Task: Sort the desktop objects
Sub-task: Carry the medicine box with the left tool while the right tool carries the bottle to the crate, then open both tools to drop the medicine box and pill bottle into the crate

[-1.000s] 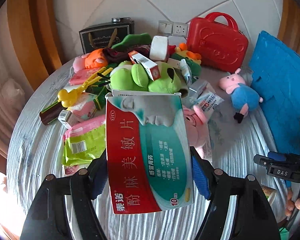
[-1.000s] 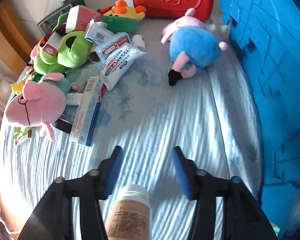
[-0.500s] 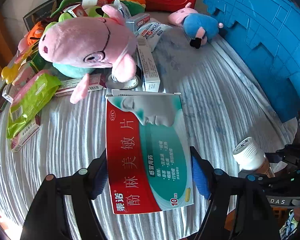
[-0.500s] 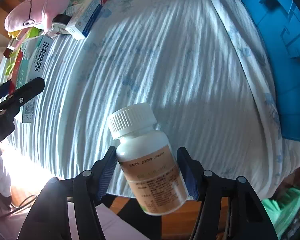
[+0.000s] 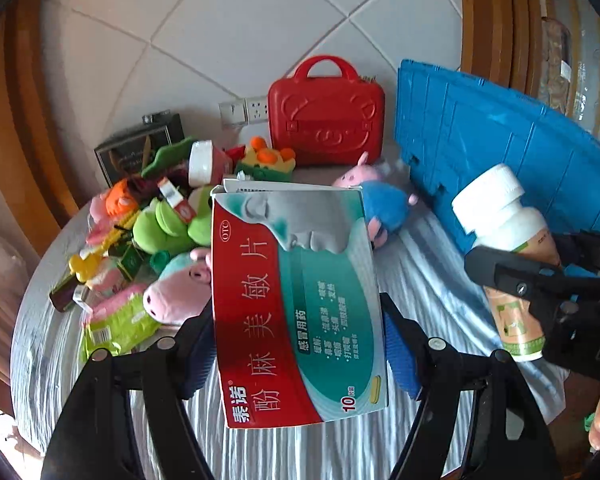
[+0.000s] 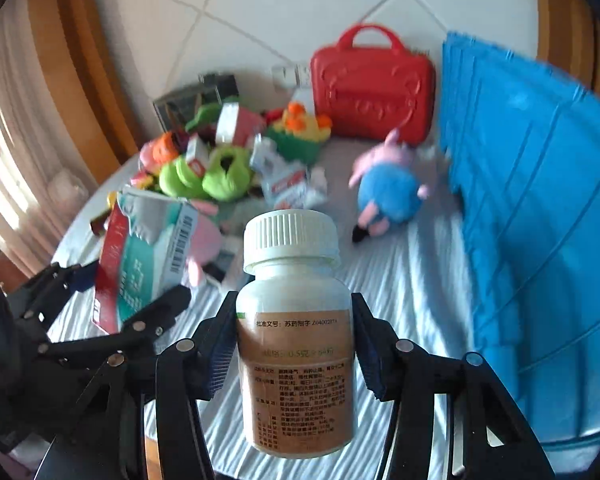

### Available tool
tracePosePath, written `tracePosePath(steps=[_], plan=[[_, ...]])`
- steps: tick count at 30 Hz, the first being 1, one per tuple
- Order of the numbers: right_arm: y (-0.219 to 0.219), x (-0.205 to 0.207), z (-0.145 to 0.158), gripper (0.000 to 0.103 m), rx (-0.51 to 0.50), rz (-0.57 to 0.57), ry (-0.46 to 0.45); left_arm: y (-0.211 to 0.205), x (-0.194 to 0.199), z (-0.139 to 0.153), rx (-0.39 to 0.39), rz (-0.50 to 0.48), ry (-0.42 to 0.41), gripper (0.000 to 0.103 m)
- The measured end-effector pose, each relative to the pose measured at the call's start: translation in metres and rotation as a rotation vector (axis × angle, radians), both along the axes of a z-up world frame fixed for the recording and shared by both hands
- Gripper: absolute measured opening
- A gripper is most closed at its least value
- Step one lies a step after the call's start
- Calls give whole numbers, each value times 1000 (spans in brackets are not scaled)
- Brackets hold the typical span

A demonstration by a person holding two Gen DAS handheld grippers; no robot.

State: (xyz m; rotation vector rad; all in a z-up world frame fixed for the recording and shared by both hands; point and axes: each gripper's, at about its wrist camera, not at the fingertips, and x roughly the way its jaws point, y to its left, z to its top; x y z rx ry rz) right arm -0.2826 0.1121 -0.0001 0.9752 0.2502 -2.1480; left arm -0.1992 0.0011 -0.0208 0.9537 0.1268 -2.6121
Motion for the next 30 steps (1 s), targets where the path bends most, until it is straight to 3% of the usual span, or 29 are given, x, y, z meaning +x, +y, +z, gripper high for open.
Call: tracePosePath(steps=[5,11,16,20,30], plan=[[63,4,85,52,-140,-69,210,52,-21,58,-18,-89,132,72],[158,-12,132,52,-189,-246,376,138,-58,109,-37,-209,234,72],[232,-42,141,52,-162,-388,412,210,-91,125,-45,-294,239,72],[272,-66,135,52,-129,-468,400,252,-111,123,-20,-342,194,72],[324,-110,96,52,-89,-531,316,291,-137,107,2,-371,108,72]])
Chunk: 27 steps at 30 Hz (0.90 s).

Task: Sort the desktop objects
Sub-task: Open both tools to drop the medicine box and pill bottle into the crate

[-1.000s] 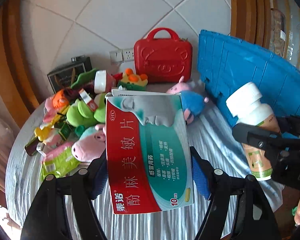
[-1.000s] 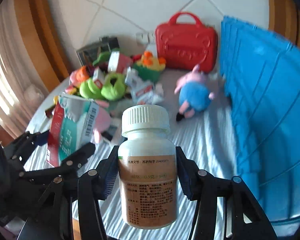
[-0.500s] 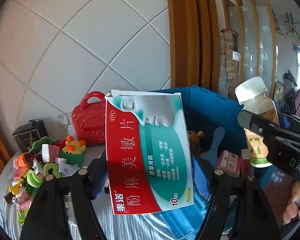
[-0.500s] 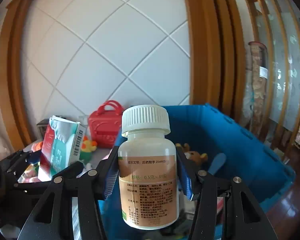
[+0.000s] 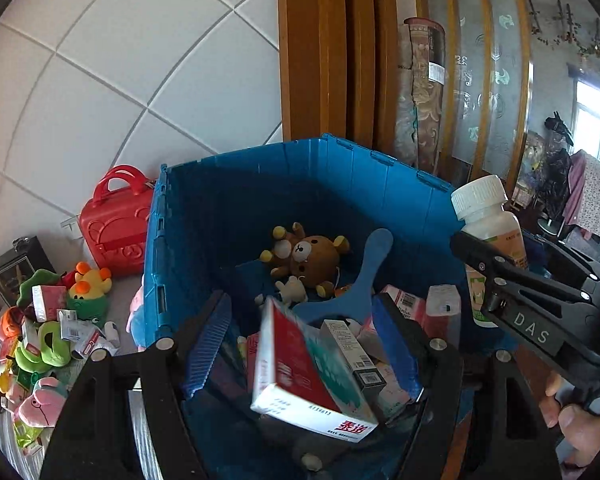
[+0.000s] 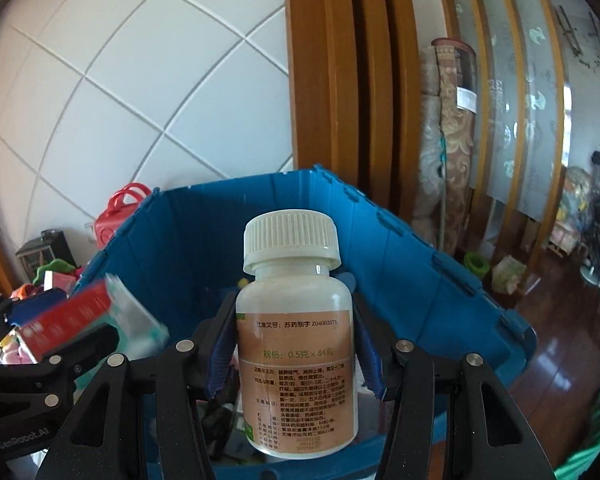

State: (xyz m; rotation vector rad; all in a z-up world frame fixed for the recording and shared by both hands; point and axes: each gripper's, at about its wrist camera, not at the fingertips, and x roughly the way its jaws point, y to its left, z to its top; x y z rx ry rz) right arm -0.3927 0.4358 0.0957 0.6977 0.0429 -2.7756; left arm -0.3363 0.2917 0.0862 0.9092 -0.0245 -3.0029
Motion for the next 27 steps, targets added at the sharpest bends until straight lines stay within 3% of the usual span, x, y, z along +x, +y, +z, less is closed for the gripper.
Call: tracePosePath(steps=[12,13,15,16,20,27], plan=[[8,-26,-19,53,14,-8,-45,0,-7,-5,5,29,-26,72],[9,-26,-19,55,14,-16,-41,-1,-6,-5,6,30,-27,72],[10,-25,-19,88,23,-39,-39,-4,-4,-4,12,32,-26,72],[10,-23,-18,95,30,-54,-29,-7,-3,-4,18,35,-24,72],[8,-11,-9,102,65,-84,4,-20,5,-2,42,53,-15,72],[-6,25,10,103,68,-89,64,-55,36,7,58,107,54,72]])
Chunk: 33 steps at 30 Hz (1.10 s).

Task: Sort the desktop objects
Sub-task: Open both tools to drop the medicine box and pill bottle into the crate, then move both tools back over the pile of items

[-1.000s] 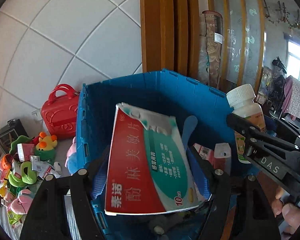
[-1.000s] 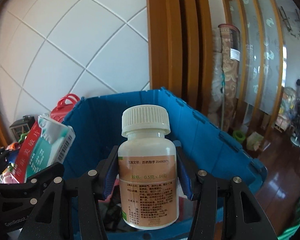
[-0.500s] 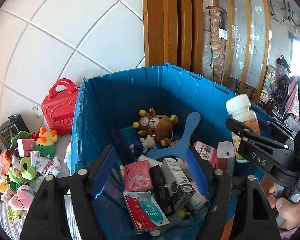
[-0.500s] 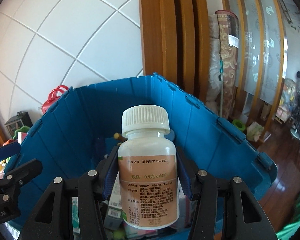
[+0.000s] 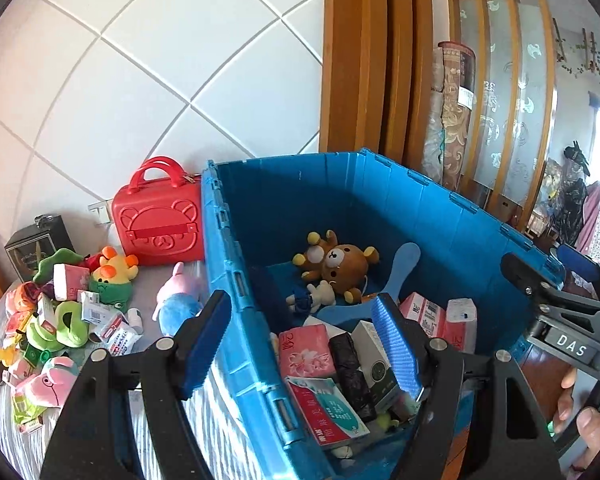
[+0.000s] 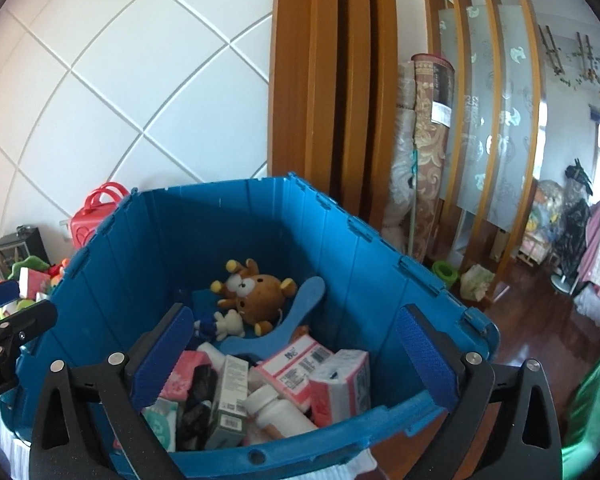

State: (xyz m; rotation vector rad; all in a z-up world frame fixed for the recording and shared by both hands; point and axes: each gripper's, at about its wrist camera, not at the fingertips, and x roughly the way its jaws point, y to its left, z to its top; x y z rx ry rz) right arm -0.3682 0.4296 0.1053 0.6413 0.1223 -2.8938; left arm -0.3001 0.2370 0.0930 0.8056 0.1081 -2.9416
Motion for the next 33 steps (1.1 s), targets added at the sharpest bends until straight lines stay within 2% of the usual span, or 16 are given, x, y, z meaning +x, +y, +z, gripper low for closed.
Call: tracePosePath(steps=[4,9,13,18,23,26,29,33], plan=[[-19,25,17,103,-41,61,59,-33,25,7,1,63,55,73],[-67,54,34,103,-79,188,109,-90,56,9,-12,172,97,73],[-122,71,38,103,-77,288,116,-152,78,-4,-3,261,82,73],[-206,88,29,103,-47,412,74,-246,111,-37,14,376,5,73],[-295,94,-3,103,-11,497,-40,-337,148,-79,13,480,-100,73],[-342,96,-31,103,6,520,-119,-390,171,-105,38,537,-161,73],[-380,95,-65,103,40,521,-202,-441,192,-135,65,578,-220,73],[-416,86,-118,103,107,466,-322,-496,216,-183,103,613,-319,73]])
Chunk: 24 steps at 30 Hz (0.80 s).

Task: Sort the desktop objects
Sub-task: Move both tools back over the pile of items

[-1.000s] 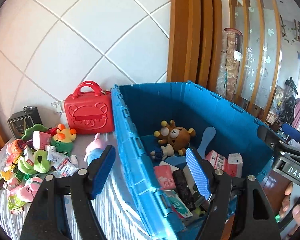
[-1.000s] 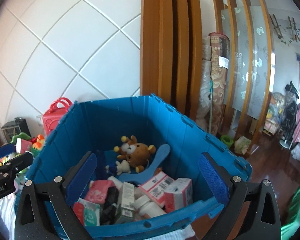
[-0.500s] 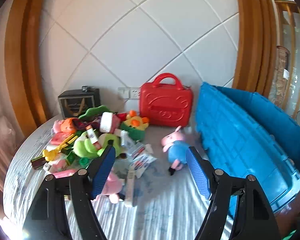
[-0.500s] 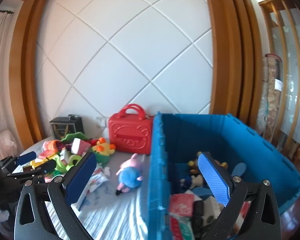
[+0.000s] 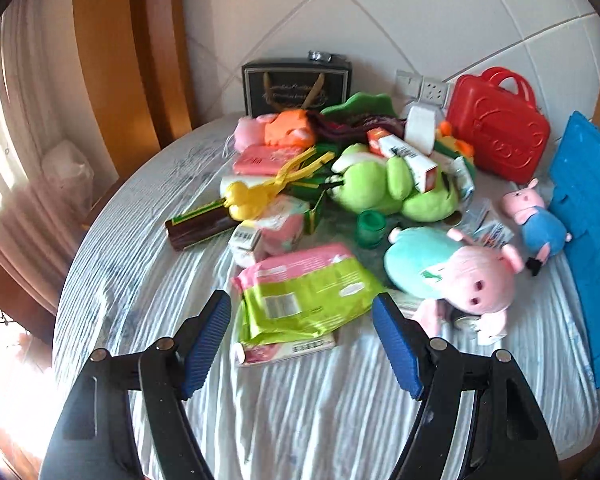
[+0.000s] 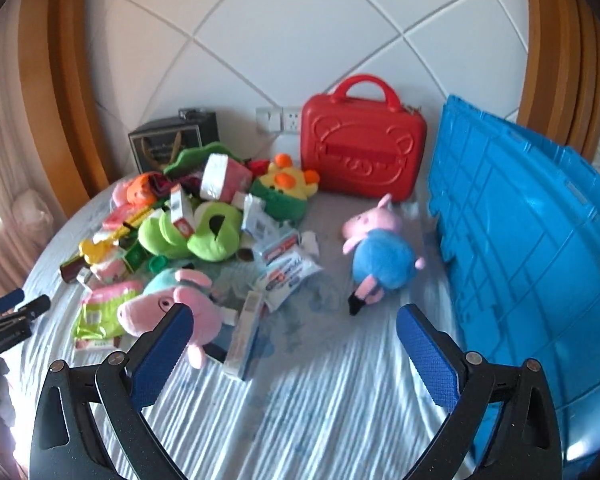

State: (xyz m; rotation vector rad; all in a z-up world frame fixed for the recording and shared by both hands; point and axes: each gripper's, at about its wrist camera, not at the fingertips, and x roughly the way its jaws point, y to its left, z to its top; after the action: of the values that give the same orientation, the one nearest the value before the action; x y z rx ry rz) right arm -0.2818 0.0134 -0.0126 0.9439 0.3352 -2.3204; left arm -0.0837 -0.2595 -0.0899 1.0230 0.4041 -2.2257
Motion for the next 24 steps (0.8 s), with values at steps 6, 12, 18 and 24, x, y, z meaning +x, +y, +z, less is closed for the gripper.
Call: tracePosePath(steps=[6,12,18,24], plan=[[-18,-14,-78,103,116,-77,-173,-55,25,-75,85,16,-151,73],[-27,-25,-127,103,185,-120,-278,-76,25,-119,177,-75,-175,73],[-40,-25,-152,103,228,-122,-328,-57,1,-128,189,-253,-170,73],[-46,-25,-156,103,252,-109,-330,-41,-32,-141,221,-303,-209,73]])
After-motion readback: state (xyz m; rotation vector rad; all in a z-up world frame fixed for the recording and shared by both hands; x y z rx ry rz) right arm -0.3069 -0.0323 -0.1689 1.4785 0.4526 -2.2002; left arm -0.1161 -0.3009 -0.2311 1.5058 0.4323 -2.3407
